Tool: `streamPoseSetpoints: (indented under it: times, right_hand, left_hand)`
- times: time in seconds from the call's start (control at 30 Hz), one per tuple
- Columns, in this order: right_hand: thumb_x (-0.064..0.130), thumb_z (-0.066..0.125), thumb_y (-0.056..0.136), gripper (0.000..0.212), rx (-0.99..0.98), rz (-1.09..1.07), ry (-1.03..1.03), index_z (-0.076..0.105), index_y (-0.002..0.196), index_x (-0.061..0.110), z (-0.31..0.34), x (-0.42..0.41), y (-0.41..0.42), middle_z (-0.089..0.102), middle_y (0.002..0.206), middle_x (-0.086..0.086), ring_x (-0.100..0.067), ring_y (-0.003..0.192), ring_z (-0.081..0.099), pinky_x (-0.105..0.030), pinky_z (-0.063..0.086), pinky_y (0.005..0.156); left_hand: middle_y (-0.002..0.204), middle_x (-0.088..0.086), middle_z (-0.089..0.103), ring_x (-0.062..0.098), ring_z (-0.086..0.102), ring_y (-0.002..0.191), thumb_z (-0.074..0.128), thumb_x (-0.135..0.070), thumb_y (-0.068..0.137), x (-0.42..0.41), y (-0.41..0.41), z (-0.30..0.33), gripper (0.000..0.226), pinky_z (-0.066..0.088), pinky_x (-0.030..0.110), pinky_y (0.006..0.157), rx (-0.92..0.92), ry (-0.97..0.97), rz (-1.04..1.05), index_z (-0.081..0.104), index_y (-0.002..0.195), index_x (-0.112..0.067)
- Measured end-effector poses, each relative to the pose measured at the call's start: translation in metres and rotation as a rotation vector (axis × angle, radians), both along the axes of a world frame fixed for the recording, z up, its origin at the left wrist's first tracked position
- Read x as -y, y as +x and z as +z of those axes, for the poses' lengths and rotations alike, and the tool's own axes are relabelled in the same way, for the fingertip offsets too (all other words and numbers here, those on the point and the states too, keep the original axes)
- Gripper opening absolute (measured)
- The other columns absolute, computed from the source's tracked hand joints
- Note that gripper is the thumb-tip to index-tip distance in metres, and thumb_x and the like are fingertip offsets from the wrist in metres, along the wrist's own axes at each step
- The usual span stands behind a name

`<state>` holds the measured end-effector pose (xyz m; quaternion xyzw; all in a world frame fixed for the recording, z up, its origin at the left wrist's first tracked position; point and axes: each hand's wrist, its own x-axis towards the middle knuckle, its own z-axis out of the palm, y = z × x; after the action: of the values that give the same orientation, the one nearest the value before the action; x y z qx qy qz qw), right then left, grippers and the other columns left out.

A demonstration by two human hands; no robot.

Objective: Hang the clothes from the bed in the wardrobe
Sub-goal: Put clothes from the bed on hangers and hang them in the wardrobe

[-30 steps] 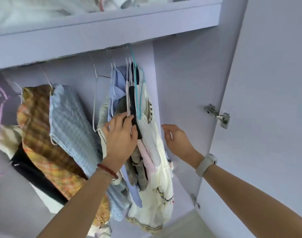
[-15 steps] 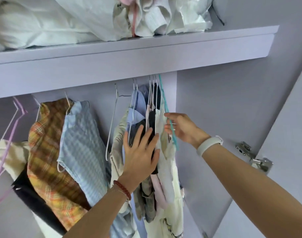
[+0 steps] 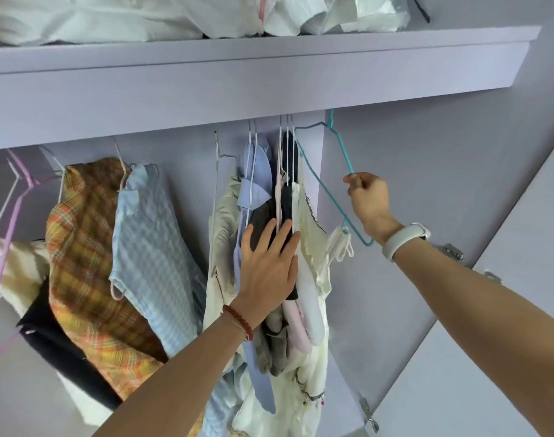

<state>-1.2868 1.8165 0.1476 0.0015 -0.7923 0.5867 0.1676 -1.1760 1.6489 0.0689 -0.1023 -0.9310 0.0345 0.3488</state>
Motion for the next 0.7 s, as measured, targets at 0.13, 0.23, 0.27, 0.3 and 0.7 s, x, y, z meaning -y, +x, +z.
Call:
streamPoseSetpoints:
  times: [0.13,0.23,0.27,0.3,0.7]
  right_hand:
    - [0.005,0.038,0.091,0.028,0.001,-0.02,-0.032,0.064,0.097,0.0,-0.002,-0.001,0.006,0.049,0.065,0.005,-0.01,0.055,0.041,-0.022,0.035,0.056]
    - [0.012,0.048,0.09,0.028,0.0,-0.037,-0.048,0.059,0.086,-0.013,-0.022,-0.011,0.025,0.047,0.066,-0.008,-0.018,0.061,0.041,-0.028,0.036,0.063]
    - [0.017,0.051,0.091,0.034,0.003,-0.042,-0.056,0.055,0.081,-0.015,-0.029,-0.018,0.033,0.043,0.066,-0.01,-0.021,0.063,0.038,-0.03,0.034,0.063]
    - [0.022,0.052,0.091,0.038,0.007,-0.05,-0.053,0.052,0.074,-0.012,-0.036,-0.026,0.041,0.041,0.066,-0.011,-0.021,0.063,0.036,-0.031,0.032,0.063]
    - [0.032,0.057,0.088,0.048,-0.094,-0.394,0.461,0.033,0.048,0.02,-0.079,-0.133,0.165,0.029,0.042,0.004,-0.024,0.051,0.033,-0.035,0.034,0.053]
  left_hand:
    - [0.132,0.002,0.055,0.024,0.049,0.123,0.051,-0.025,0.085,0.004,-0.001,-0.002,0.035,0.02,0.05,0.106,-0.011,0.025,-0.004,0.06,0.118,-0.018]
    - [0.13,0.002,0.056,0.025,0.049,0.122,0.055,-0.023,0.082,0.004,-0.002,-0.002,0.035,0.017,0.05,0.105,-0.027,0.04,0.006,0.061,0.116,-0.018]
    - [0.129,0.002,0.056,0.026,0.049,0.122,0.055,-0.023,0.081,0.003,-0.003,-0.001,0.035,0.017,0.051,0.105,-0.032,0.044,0.014,0.062,0.115,-0.018]
    - [0.128,0.002,0.057,0.026,0.049,0.122,0.056,-0.023,0.08,0.001,-0.003,0.001,0.034,0.017,0.052,0.104,-0.033,0.05,0.024,0.062,0.113,-0.019]
    - [0.141,0.017,0.042,0.036,0.03,0.135,0.062,-0.015,0.078,-0.091,0.001,0.015,0.057,0.024,0.055,0.108,0.112,0.352,-0.359,0.047,0.132,-0.008]
